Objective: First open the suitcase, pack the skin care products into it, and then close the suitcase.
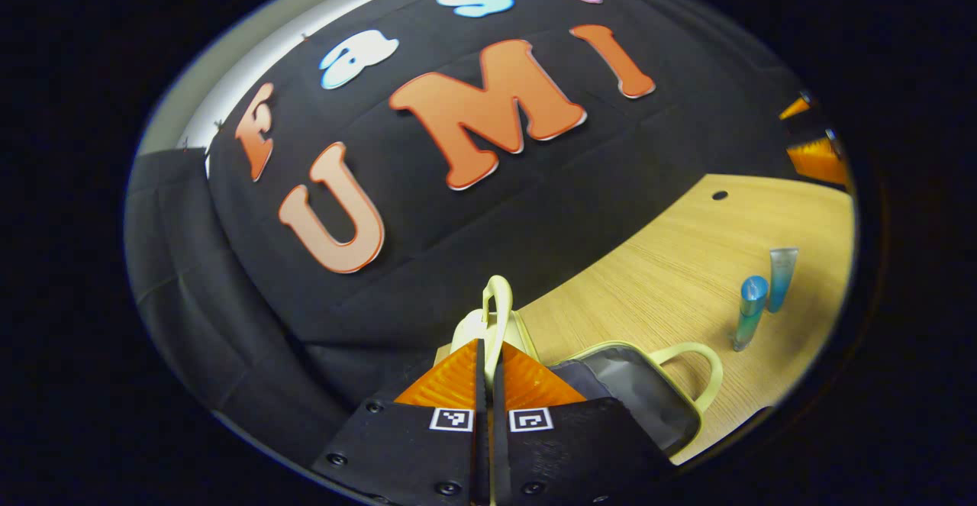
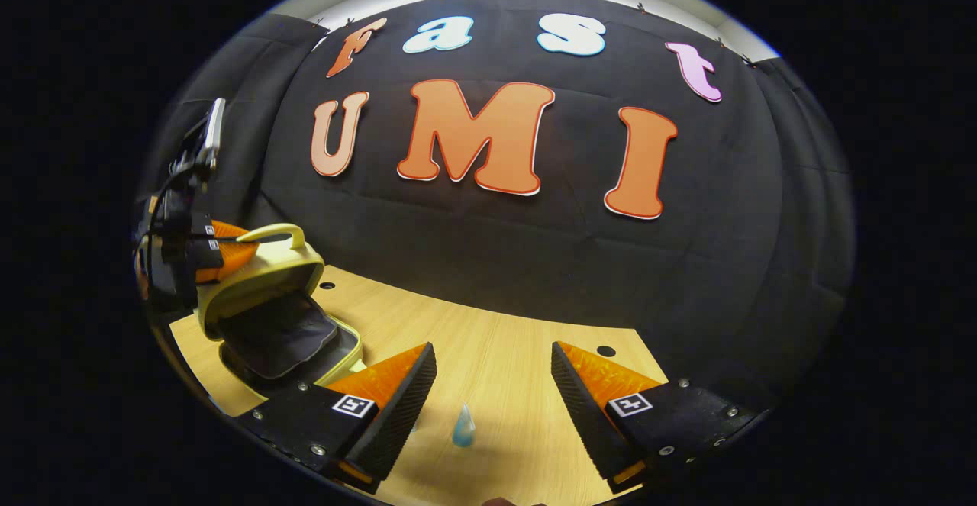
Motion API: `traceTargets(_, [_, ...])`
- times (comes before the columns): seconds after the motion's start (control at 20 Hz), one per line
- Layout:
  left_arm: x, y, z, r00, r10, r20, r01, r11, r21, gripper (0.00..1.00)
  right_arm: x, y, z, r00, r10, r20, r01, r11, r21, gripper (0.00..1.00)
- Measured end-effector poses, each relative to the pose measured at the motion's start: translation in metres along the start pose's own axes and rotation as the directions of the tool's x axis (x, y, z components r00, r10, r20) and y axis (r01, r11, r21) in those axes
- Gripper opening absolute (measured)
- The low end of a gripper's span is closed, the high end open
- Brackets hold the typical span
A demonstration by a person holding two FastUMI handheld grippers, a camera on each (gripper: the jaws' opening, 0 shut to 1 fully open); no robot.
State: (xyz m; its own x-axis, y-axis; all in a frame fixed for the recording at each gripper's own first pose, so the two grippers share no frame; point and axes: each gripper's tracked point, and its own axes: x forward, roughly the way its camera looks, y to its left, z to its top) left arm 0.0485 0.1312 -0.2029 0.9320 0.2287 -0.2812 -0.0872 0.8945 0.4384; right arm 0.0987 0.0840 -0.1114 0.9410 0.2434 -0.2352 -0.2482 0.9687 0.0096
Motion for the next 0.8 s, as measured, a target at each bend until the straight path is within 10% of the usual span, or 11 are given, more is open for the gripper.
traceTargets(0.45, [0.020, 0.074, -0.041, 0.986, 0.140, -0.087, -0.158, 0.949, -0.271, 0.03, 0.020, 0.044, 0.012, 1.000, 0.004, -0.013, -0.004, 1.000, -0.014, 0.96])
traceTargets(0.8, [0.043, 0.114, -0.095, 0.976, 0.114, -0.186, -0.188, 0.875, -0.446, 0.03, 0.019, 0.063, 0.009, 0.999, -0.028, -0.046, 0.028, 1.000, -0.004, 0.96])
